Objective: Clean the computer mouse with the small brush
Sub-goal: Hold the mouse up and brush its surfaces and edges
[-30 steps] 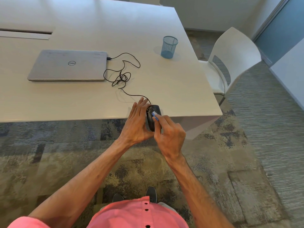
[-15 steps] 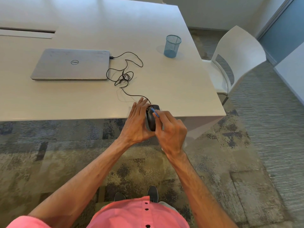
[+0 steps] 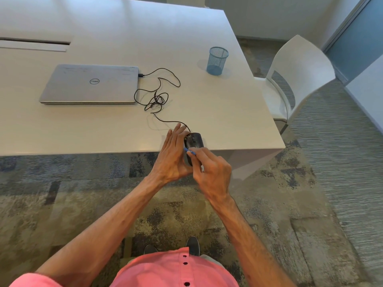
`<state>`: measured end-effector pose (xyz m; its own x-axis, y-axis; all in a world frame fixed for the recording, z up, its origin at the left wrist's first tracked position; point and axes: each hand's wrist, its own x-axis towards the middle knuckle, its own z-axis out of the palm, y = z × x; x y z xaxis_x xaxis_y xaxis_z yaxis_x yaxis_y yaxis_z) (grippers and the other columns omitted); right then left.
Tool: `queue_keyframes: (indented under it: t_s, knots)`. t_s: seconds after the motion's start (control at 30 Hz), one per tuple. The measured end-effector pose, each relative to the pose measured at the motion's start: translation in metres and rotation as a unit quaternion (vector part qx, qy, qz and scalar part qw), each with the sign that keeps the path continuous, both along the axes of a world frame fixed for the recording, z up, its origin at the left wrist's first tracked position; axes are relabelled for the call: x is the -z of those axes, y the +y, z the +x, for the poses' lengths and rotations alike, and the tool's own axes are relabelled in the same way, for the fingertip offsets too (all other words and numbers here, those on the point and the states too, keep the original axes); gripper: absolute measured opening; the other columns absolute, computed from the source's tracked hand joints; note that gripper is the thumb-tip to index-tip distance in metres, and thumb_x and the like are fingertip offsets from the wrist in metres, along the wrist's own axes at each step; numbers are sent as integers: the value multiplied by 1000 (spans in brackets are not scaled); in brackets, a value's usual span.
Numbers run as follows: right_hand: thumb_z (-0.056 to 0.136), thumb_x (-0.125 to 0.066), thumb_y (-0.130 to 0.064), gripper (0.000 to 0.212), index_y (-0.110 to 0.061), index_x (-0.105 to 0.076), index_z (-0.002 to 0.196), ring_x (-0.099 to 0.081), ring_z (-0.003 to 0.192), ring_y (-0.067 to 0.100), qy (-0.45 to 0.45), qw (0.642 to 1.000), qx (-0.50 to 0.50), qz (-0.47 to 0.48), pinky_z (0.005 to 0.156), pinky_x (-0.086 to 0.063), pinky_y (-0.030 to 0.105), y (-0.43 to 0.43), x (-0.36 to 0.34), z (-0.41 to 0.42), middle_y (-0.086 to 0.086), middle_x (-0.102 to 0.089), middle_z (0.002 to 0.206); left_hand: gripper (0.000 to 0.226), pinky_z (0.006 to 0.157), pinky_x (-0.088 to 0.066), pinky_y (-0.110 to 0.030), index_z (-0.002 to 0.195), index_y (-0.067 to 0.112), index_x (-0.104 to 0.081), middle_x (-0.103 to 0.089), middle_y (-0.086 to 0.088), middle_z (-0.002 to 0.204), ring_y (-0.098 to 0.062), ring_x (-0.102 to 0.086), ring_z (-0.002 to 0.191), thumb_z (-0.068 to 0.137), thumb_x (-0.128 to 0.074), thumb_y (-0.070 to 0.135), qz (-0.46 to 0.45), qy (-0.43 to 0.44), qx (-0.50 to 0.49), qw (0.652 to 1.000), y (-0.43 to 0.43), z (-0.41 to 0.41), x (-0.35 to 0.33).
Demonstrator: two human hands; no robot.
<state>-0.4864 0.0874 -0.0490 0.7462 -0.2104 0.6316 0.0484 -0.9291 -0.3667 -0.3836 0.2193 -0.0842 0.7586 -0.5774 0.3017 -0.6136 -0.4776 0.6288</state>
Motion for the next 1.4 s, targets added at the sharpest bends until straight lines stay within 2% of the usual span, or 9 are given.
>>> queue_keyframes:
  t_s: [0.1,0.27,0.47,0.7,0.87,1.0,1.17,1.3,1.4]
  knots:
    - [111,-68,-30,20,-19,-83,118,-54,59,8,-29,999,26,-6,57,-38,22,-7,-7,4,-9,-81,101,113,145,-6,-49,166,-5,-42,-36,-19,180,-34,-17,177,85,-77,66,5,-3,-2,1000,-1,2,-2]
    - [108,-73,-26,17,-16,-83,118,-70,64,15,-21,995,44,-82,52,-49,30,-15,-13,17,-5,-82,101,122,145,-4,-47,166,-5,-41,-37,-19,179,-34,-17,177,78,-100,55,-1,-8,-1,1000,-4,3,1]
    - [109,-69,-21,15,-15,-82,112,-71,65,15,-9,994,-4,-112,50,-48,32,-14,-4,17,-5,-81,97,119,145,-7,-53,168,-2,-40,-34,-17,181,-32,-16,177,82,-77,71,-1,-1,3,1000,-2,5,0]
    - [110,-69,-30,14,-25,-82,112,-63,67,9,27,997,-54,-40,59,-49,32,-11,1,16,-12,-78,95,97,144,-10,-55,167,-1,-42,-35,-16,181,-30,-17,177,89,-66,53,-4,4,3,1000,-1,5,0]
    - [112,-65,-31,21,-22,-82,119,-59,64,6,-32,999,-13,-11,57,-40,20,-21,-7,15,-11,-81,104,120,145,-8,-54,168,-4,-39,-35,-18,181,-33,-16,177,83,-89,65,5,4,3,1000,-3,5,0]
    - [112,-63,-30,24,-19,-83,119,-68,64,15,-16,995,25,-99,55,-40,25,-26,-14,24,-7,-82,103,131,145,-4,-47,168,-4,-39,-37,-18,180,-32,-16,177,78,-77,82,10,6,-4,1000,-5,4,-2]
    - [107,-71,-21,14,-15,-82,115,-71,65,18,7,989,-22,-148,49,-47,32,-25,-8,26,-3,-81,99,124,145,-6,-52,169,-1,-38,-34,-17,181,-31,-14,177,80,-89,69,8,10,3,1000,-5,6,-1]
    - [111,-67,-26,14,-24,-81,114,-67,67,15,53,992,-78,-79,55,-51,36,-19,-4,22,-10,-79,97,105,145,-8,-52,168,5,-39,-34,-12,181,-27,-15,177,85,-71,61,-1,13,-1,1000,-4,5,2]
    - [112,-66,-32,16,-27,-82,113,-65,68,12,51,994,-100,-12,60,-52,33,-20,-4,18,-13,-79,99,107,145,-6,-48,169,4,-39,-34,-12,181,-26,-15,178,85,-70,63,-3,15,-10,1000,-3,5,2]
